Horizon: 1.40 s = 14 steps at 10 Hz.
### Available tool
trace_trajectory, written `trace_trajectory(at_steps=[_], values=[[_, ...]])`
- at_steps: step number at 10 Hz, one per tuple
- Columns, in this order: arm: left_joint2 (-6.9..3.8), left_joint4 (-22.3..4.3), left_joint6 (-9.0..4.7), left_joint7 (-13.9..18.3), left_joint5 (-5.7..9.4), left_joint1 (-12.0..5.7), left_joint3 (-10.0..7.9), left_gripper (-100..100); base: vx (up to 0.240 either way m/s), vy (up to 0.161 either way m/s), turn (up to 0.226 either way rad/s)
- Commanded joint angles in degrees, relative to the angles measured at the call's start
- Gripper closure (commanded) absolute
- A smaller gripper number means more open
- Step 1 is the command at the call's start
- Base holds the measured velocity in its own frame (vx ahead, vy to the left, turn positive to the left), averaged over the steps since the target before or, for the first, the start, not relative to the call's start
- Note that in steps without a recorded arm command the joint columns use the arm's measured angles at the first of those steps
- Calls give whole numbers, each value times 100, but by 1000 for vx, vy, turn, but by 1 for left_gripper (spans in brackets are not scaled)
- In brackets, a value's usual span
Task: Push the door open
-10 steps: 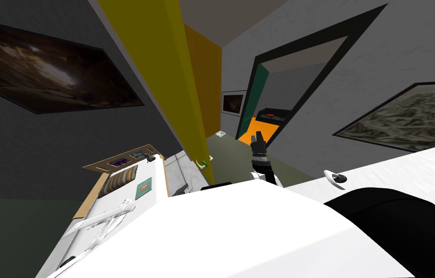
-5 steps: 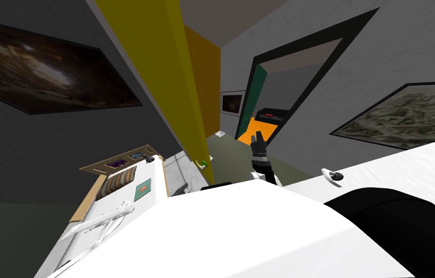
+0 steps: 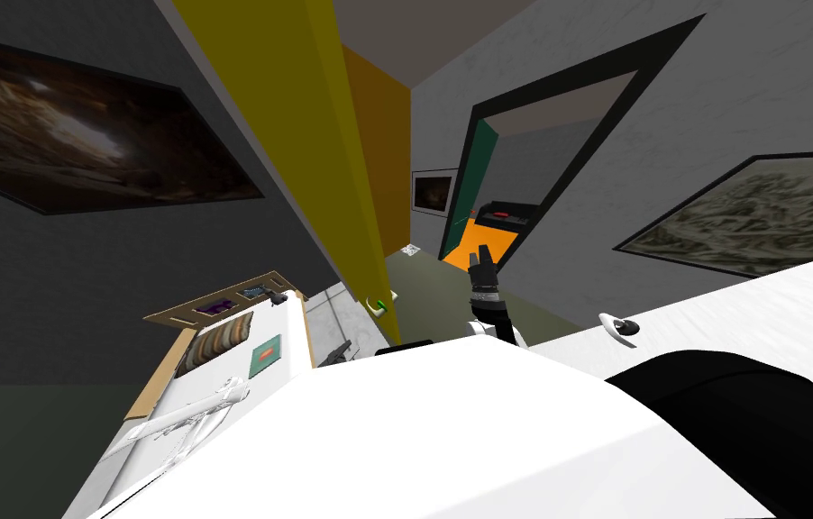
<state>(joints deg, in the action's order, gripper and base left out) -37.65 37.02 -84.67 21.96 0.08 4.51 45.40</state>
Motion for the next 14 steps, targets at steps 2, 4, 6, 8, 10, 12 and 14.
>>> trace_trajectory(at_steps=[2, 4, 6, 8, 10, 12, 14], values=[[0, -1, 0, 0, 0, 0, 0, -100, -1, -1, 9], [0, -1, 0, 0, 0, 0, 0, -100, -6, 2, 17], [28, -33, 72, 47, 63, -28, -87, -100, 1, 20, -77], [28, -33, 72, 47, 63, -28, -87, -100, -3, 7, -15], [28, -33, 72, 47, 63, -28, -87, -100, -6, 4, 13], [28, -33, 72, 47, 63, -28, -87, -100, 1, -2, 6], [28, -33, 72, 47, 63, -28, -87, -100, 4, 0, -16]])
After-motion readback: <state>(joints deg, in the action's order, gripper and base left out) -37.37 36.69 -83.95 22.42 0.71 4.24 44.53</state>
